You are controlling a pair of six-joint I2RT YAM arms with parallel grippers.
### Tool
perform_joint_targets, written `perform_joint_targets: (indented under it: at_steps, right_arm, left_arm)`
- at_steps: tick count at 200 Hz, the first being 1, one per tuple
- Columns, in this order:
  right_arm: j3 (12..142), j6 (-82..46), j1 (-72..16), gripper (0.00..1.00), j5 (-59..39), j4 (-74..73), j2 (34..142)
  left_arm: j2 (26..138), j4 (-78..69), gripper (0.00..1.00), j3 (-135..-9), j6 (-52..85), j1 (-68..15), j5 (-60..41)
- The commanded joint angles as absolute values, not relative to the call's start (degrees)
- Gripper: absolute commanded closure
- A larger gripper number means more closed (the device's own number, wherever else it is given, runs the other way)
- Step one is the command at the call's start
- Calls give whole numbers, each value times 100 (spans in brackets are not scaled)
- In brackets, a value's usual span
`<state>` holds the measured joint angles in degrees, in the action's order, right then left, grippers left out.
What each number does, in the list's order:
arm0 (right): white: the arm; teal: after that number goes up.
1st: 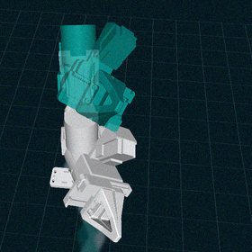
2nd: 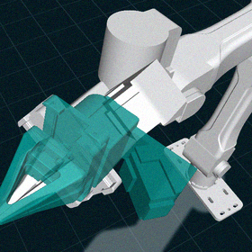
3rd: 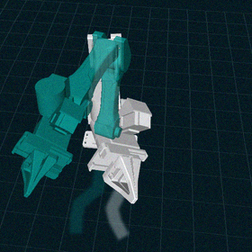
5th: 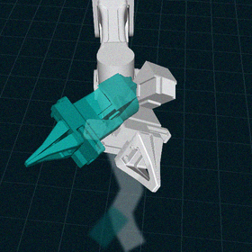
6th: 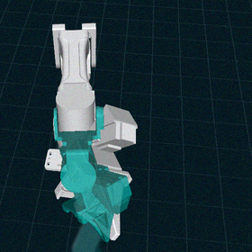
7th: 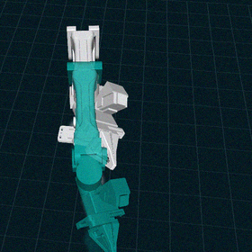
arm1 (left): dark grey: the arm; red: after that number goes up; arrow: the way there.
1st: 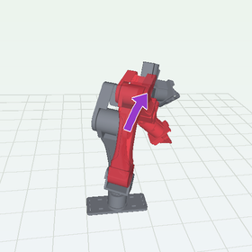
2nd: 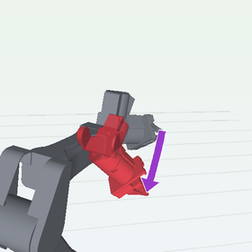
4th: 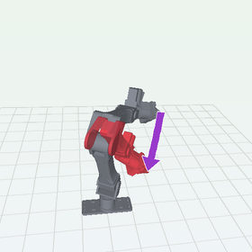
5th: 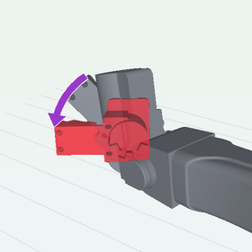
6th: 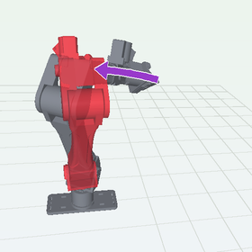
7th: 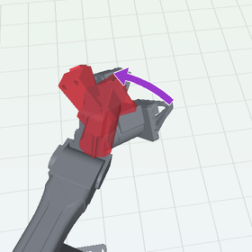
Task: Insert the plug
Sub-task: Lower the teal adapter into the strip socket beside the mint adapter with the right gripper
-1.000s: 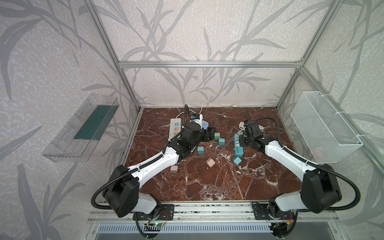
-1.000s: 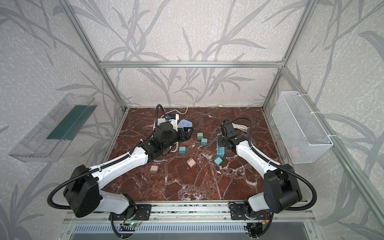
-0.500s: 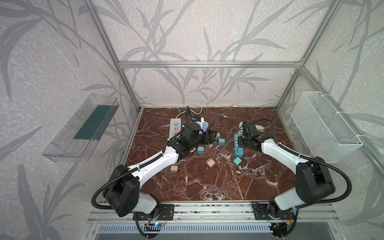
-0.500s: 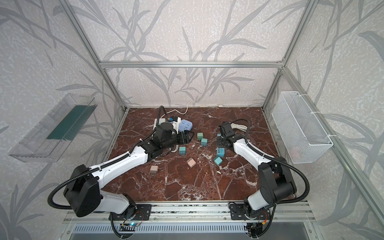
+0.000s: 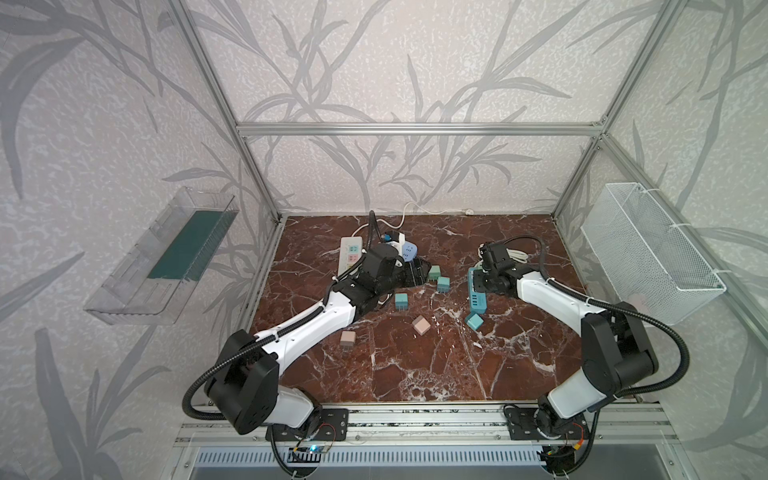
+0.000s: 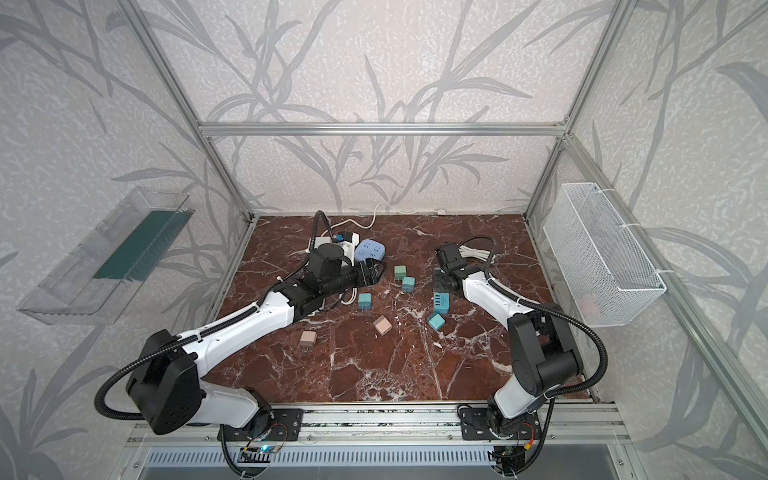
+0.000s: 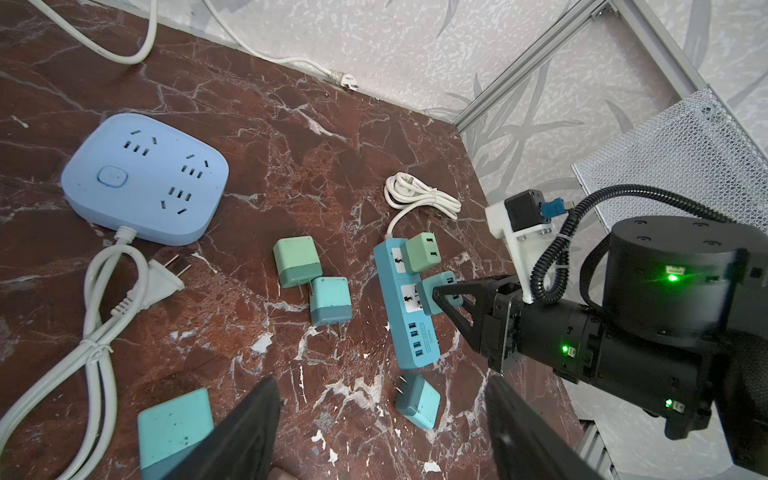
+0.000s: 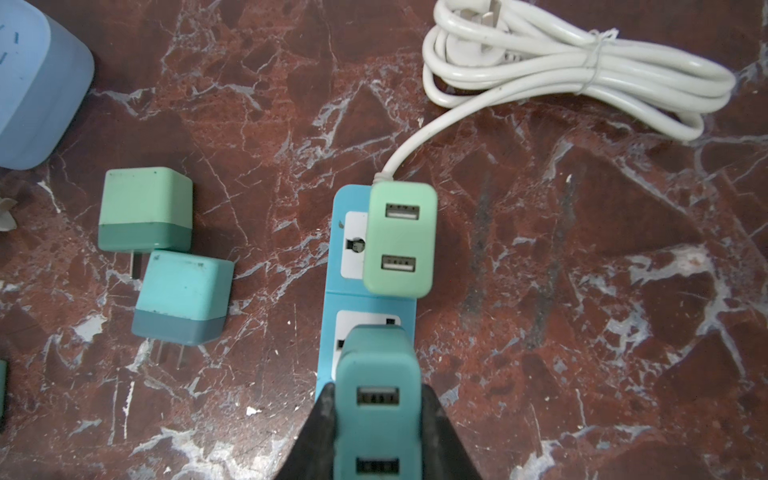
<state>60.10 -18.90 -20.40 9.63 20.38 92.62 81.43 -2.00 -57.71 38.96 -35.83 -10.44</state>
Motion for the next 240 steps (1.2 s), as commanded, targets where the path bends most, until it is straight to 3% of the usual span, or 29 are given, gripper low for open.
perform_joint_targets:
  at_steps: [1,57,161,240]
  right_arm:
    - [6081,-1993,-2017,100,1082,2101,9456]
    - [6079,-2112,-2008,100,1345,2425,9395]
    - [5811,-2250,-2017,100,944,2502,9153]
    - [5609,-2246,-2076,100,1357,2184,9565]
  left_arm:
    - [7980,-288,22,-5820,4005,-3521,-1103]
    - [8015,-344,22,-5801,4095,-3460,-1171]
    - [8104,-557,25,-5753,4341,-3313,-1485]
    - [8122,-711,26,-5687,4465,-3200,-1602]
